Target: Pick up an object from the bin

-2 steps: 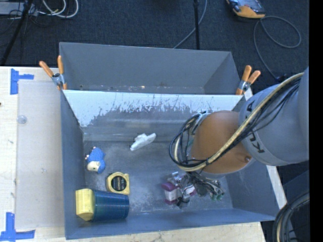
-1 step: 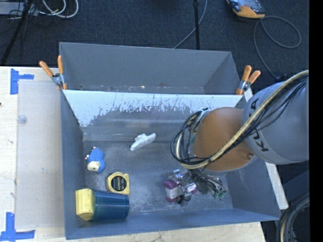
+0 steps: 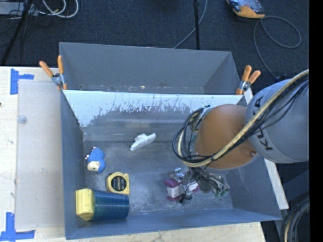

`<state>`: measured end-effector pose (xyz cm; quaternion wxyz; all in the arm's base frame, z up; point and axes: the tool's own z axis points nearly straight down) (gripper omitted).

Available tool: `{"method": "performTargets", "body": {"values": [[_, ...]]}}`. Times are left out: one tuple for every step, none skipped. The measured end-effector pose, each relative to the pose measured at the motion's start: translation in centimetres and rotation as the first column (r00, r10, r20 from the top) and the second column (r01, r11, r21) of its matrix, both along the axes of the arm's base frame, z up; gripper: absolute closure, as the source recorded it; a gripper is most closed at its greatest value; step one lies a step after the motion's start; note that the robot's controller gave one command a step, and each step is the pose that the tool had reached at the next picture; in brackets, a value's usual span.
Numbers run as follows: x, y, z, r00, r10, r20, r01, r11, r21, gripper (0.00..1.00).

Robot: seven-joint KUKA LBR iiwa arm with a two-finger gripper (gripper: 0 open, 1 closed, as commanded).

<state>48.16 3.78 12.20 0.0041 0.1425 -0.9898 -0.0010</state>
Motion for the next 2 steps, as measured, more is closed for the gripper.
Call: {"method": "performTargets", "body": {"values": [[-0.1,0.0,1.4,1.000,0.000,-0.001,0.000,1.000,0.000,1.00],[0.0,0.0,2.4,1.000,-0.001,0.002,0.001,1.000,0.000,1.00]]}}
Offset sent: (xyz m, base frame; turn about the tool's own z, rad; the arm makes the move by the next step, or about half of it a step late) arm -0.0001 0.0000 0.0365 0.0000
